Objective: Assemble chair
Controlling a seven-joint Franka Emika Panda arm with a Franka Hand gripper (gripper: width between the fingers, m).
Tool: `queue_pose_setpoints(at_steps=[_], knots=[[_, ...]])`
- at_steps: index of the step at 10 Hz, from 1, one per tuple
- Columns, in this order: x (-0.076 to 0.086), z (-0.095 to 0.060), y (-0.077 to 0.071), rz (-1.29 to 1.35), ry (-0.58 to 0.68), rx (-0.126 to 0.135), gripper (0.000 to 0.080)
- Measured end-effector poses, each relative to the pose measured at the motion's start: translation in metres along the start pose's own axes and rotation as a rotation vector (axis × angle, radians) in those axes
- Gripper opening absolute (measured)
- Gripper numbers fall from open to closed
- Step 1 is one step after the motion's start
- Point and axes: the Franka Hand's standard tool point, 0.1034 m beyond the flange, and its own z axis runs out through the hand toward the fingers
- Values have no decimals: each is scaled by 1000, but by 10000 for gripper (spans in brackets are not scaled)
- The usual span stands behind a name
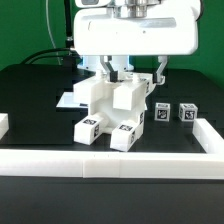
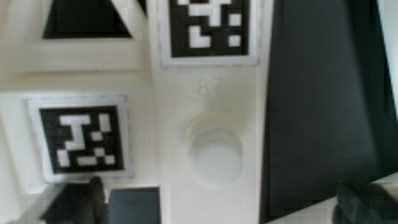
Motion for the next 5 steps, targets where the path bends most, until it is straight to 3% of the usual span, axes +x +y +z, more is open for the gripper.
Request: queue_pose_setpoints(at_steps=[5], knots=[[0,0,-1,0,-1,0,649]])
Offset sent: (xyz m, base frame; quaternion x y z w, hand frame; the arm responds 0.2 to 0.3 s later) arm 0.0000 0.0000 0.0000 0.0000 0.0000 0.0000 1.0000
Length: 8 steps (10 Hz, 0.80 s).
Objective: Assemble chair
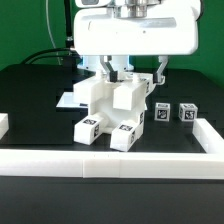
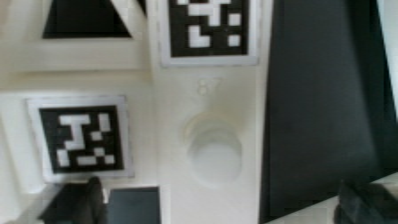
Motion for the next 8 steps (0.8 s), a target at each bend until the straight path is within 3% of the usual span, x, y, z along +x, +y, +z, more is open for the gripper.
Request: queue_pose_setpoints(at_steps=[3,4,5,7,8], knots=[[-14,-32,-28,-8,-40,29,649],[-21,-48,-44,11,-47,45,649],[-25,-54,-56,46,-46,52,649],[-45,-55,-106,-5,-41,40,649],[-50,-46,-113,-22,-45,39,649]])
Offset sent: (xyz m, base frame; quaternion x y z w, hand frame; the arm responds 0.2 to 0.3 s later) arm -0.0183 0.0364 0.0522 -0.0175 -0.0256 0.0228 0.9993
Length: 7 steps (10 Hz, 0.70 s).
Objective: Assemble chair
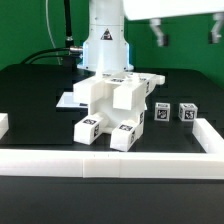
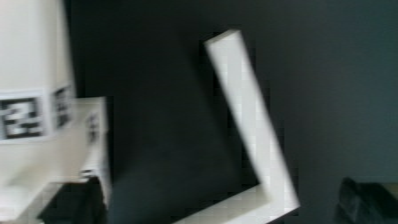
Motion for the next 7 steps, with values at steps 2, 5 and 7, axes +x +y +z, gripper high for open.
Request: queue_pose_setpoints(at_steps=[2,5,7], knots=[[2,-1,3,7,1,-1,649],[-6,10,1,-140,27,-30,649],[-24,25,-2,-252,-2,-41,649]])
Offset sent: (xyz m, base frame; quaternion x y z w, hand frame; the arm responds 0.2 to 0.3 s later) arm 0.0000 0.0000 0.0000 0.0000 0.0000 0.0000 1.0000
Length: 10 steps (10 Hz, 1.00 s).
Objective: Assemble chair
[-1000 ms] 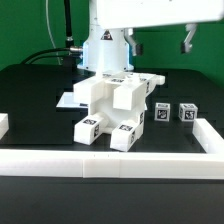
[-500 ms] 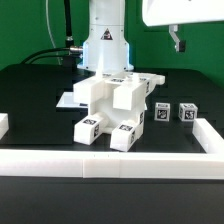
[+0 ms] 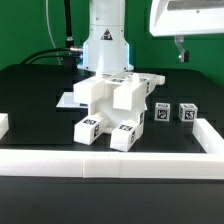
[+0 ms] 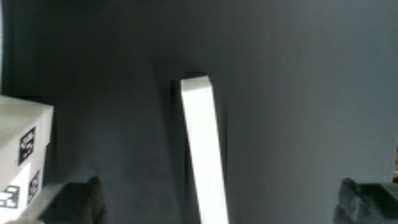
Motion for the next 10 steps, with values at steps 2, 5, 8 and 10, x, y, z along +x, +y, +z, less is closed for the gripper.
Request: queue_pose_setpoints(at_steps=[2,5,8,10], knots=[[-3,8,-1,-54,-9,-4,649],[-3,9,4,-90,-7,-5,649],[-28,10,15,-82,-4,-5,649],[-26,11,15,-81,-4,-6,649]])
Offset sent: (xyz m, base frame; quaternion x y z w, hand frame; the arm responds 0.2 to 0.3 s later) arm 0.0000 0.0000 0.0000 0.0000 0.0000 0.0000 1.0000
